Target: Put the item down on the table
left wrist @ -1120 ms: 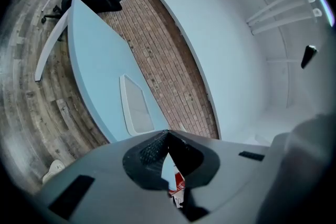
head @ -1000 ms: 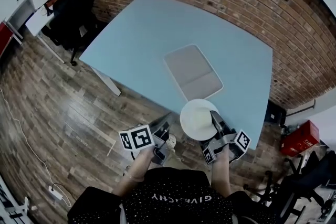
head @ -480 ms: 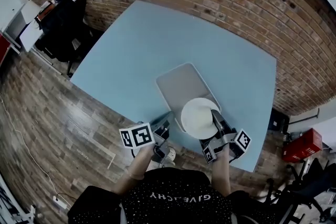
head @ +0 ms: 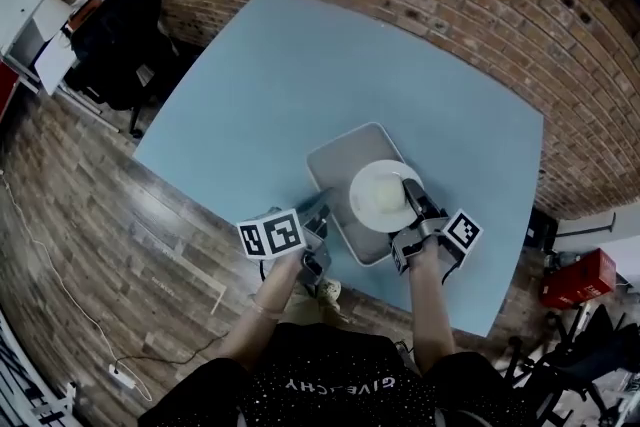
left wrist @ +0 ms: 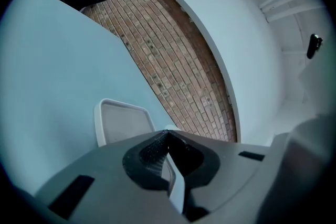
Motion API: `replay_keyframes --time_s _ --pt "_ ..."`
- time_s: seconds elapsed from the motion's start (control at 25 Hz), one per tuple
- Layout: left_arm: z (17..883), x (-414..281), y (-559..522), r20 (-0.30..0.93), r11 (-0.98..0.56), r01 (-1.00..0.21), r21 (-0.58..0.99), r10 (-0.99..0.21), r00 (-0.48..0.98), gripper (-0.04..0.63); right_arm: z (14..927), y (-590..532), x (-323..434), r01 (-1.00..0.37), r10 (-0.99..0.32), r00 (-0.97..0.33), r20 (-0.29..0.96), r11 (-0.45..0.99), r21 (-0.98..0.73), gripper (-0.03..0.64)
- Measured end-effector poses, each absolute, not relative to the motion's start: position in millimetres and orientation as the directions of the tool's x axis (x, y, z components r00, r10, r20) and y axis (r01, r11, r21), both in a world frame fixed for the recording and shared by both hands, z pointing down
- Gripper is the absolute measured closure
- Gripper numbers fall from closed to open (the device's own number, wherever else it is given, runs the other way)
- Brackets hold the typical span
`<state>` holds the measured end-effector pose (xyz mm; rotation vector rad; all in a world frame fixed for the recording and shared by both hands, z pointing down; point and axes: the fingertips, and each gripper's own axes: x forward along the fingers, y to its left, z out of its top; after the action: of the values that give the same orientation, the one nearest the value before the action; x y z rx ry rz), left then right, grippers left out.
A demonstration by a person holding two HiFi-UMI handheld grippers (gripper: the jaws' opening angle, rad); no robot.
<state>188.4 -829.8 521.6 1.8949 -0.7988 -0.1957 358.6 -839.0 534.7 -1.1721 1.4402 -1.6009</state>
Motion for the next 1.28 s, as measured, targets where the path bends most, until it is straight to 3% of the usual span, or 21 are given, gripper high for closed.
replay_keyframes --time_s 0.32,0.64,0.76,0.8,0.88,0.92,1.04,1.12,1.2,1.28 --pt "550 173 -854 0.248 -0.197 -0.467 0.862 -0.639 0.728 0.586 592 -897 330 -0.233 -0.889 -0.365 0.276 -0.200 -0.952 0.565" --pt "563 180 -850 0.279 -0.191 -0.472 0.861 -0.599 0.750 0.586 617 -913 301 -0.328 -0.836 -0.400 0.376 -0.252 -0.910 0.565" --pt "563 190 -845 0.288 -0.212 -0.476 0.853 -0.569 0.770 0.586 622 -910 306 -0.464 -0.798 -0.376 0.470 -0.277 -0.841 0.561" --pt "564 190 -843 0.292 -0.214 -0.479 0.851 -0.565 0.772 0.586 622 -911 306 -0.538 -0.782 -0.369 0.503 -0.262 -0.801 0.547" --pt "565 189 -842 0.297 -0.210 -0.482 0.851 -0.566 0.769 0.586 616 -914 304 -0.675 -0.756 -0.351 0.553 -0.205 -0.709 0.367" --pt "565 189 -841 0.298 -0.205 -0.483 0.851 -0.568 0.767 0.586 612 -915 307 -0.735 -0.751 -0.323 0.576 -0.185 -0.652 0.311" --pt "564 185 -840 0.300 -0.194 -0.486 0.852 -0.580 0.757 0.586 596 -909 338 -0.868 -0.781 -0.112 0.614 -0.224 -0.443 0.298" --pt "563 183 -839 0.296 -0.190 -0.484 0.854 -0.588 0.753 0.586 586 -901 360 -0.885 -0.808 0.006 0.589 -0.279 -0.374 0.298" --pt "562 183 -838 0.296 -0.187 -0.483 0.855 -0.590 0.752 0.586 580 -892 367 -0.859 -0.830 0.005 0.557 -0.289 -0.422 0.299" --pt "563 184 -836 0.294 -0.183 -0.478 0.859 -0.588 0.753 0.586 574 -883 359 -0.776 -0.866 -0.112 0.488 -0.230 -0.587 0.299"
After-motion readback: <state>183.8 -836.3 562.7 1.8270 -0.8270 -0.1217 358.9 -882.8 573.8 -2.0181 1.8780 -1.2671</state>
